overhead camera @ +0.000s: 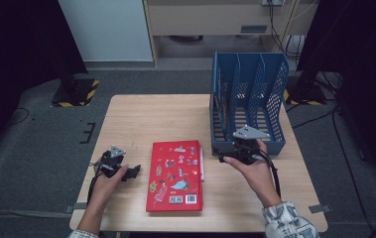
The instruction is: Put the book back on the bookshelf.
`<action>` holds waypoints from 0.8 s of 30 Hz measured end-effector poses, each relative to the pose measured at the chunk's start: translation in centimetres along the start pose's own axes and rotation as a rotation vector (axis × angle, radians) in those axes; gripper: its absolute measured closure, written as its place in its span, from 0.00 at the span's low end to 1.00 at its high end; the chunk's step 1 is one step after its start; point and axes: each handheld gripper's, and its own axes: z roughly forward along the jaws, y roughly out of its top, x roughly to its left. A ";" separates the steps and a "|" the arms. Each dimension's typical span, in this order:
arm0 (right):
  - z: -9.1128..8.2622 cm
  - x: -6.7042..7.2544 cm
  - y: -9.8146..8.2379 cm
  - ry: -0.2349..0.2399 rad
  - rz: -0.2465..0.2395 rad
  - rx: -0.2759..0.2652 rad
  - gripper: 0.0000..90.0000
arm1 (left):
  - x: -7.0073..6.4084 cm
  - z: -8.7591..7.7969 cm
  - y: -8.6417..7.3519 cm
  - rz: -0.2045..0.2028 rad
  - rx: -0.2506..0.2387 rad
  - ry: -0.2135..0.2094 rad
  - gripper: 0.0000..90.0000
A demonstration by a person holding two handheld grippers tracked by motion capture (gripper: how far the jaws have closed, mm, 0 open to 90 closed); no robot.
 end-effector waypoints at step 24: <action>2.6 5.4 -5.2 0.197 -0.094 0.163 0.35 | -3.1 -3.0 1.8 0.045 -0.141 -0.126 0.07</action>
